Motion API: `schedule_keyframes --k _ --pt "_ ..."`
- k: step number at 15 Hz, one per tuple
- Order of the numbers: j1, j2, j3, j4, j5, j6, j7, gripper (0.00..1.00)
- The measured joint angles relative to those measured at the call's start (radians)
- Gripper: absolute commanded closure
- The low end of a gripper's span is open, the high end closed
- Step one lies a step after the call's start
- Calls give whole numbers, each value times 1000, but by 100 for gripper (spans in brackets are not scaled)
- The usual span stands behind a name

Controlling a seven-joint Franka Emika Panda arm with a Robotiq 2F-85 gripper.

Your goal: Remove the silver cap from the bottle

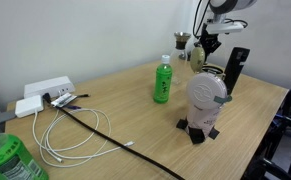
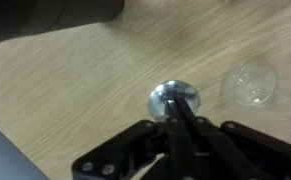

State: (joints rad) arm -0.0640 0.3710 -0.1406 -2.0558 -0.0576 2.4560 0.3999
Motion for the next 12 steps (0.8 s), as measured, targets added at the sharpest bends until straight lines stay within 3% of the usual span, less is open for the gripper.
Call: schedule_keyframes --k 12 --pt "31 77 -49 31 0 23 62 94"
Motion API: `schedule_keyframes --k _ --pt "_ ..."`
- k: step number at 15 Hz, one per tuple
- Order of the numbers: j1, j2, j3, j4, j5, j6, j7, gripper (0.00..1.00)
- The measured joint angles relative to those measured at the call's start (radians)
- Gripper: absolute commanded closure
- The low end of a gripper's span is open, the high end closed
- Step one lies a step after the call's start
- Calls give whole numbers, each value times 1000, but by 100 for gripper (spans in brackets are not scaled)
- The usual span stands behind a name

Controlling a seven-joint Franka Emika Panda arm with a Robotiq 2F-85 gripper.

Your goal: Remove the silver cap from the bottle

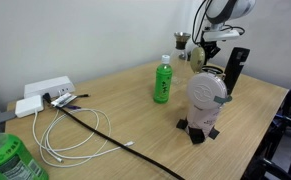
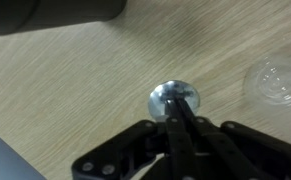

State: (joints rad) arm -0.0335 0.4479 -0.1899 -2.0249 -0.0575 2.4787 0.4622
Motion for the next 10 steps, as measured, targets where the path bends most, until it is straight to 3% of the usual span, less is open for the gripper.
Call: schedule_keyframes --k 1,5,10 --pt "0 0 -1 0 0 0 0 99" --pt "-1 3 -1 0 15 -4 0 99" --pt "-29 41 0 16 124 -3 -7 99"
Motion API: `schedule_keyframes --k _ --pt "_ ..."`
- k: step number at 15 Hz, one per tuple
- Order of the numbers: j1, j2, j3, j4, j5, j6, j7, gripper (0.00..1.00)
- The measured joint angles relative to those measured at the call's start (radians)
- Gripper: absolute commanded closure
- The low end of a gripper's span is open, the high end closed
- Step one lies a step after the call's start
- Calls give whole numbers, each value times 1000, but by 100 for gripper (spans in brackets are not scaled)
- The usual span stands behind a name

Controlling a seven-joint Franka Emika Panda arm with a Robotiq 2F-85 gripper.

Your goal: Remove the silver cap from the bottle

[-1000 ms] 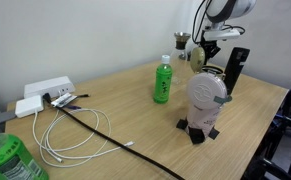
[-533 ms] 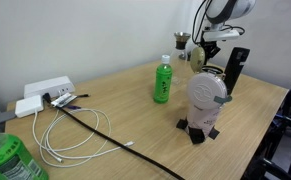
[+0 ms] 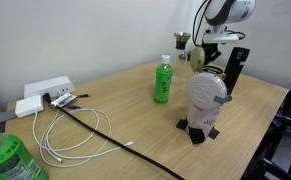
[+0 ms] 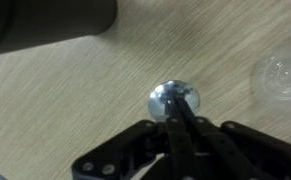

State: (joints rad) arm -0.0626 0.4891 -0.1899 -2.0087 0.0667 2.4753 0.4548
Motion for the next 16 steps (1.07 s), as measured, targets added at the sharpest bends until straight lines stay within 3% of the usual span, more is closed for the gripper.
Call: schedule_keyframes --k 12,13,14,16 --pt "-17 184 -9 135 38 1 9 99" --pt "-17 188 -11 141 38 1 9 88" --pt "-18 190 -13 145 39 1 9 68" --pt "-20 190 -14 152 39 0 9 56"
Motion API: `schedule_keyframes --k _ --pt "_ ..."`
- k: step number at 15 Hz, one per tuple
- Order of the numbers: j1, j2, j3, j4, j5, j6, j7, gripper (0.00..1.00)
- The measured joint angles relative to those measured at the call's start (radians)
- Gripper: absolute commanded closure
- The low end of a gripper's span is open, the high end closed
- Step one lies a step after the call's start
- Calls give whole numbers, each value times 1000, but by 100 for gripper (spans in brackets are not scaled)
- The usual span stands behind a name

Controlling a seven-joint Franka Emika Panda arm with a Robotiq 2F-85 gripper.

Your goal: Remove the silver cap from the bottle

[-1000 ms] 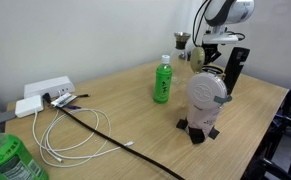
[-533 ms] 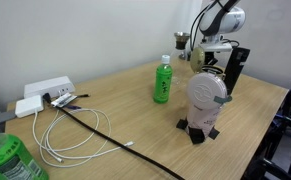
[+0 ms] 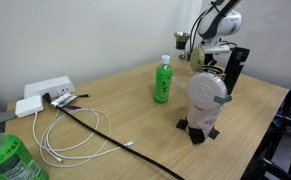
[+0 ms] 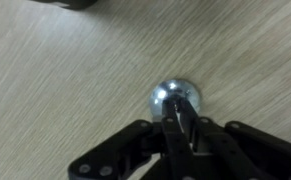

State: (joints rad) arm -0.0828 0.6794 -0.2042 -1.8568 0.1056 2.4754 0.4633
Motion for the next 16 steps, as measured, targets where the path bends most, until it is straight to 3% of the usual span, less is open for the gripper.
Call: schedule_keyframes --k 8,16 --pt "-3 -6 -9 10 0 -1 0 0" --pt "3 -67 -21 25 0 -1 0 0"
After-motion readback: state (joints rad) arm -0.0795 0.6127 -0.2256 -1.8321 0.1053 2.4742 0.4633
